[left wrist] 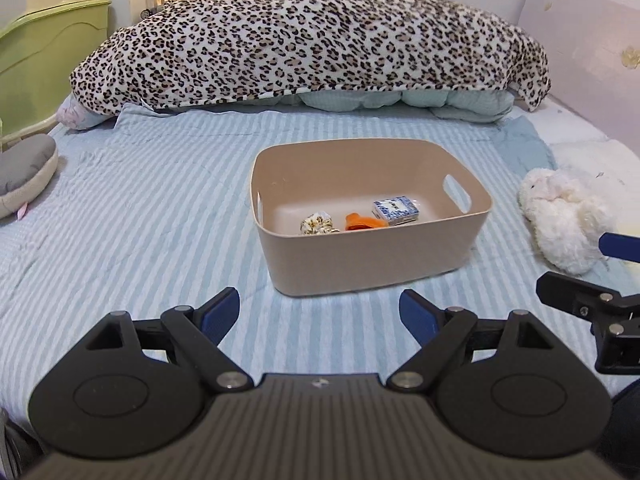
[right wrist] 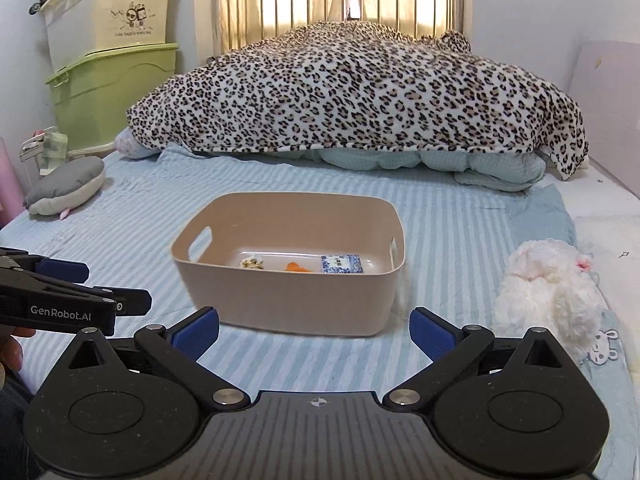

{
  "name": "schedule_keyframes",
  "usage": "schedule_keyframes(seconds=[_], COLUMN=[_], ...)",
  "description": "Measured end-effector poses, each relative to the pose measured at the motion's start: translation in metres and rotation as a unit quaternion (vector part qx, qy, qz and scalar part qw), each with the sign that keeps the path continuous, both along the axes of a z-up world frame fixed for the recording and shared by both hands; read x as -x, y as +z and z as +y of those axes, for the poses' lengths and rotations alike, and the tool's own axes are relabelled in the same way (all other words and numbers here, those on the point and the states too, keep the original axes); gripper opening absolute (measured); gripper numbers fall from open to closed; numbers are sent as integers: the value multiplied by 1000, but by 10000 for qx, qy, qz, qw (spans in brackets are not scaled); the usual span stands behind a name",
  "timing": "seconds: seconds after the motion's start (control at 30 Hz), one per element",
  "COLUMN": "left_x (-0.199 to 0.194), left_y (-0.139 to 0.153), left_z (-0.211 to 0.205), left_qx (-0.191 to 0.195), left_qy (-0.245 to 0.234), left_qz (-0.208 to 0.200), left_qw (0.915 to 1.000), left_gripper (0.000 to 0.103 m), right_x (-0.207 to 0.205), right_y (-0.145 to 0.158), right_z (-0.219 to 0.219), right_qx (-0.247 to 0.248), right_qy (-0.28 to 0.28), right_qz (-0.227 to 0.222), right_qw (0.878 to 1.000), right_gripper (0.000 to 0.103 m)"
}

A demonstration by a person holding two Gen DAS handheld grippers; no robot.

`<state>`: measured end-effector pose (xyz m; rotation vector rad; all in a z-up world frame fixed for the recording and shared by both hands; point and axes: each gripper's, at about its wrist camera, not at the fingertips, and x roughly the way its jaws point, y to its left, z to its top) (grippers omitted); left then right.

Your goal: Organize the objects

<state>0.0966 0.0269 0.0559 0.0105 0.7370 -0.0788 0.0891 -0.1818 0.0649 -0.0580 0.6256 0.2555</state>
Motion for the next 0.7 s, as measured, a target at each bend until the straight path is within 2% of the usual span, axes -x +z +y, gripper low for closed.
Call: schedule_keyframes(seconds=[0.23, 0.4, 0.6, 0.7], left_x=[41, 70, 97, 106], left_y=[1, -1, 1, 4], left_z=[2, -2, 1, -2], left_qx=[122, 35, 172, 118], left_qy=[42, 68, 109, 117], left_qz=[-80, -105, -66, -104], left_qw=[9999, 9999, 9998, 9998], left_gripper=[87, 87, 87, 87], right_x=[35, 63, 82, 88], right_y=[2, 1, 2, 3], right_z=[-5, -13, -22, -24], right_qx=[-86, -90, -151, -109], right_qy=[-21, -90, -150, -177], right_qz=[-26, -42, 22, 26], right_qw=[10000, 9999, 9998, 9998], right_gripper=[103, 103, 103, 103])
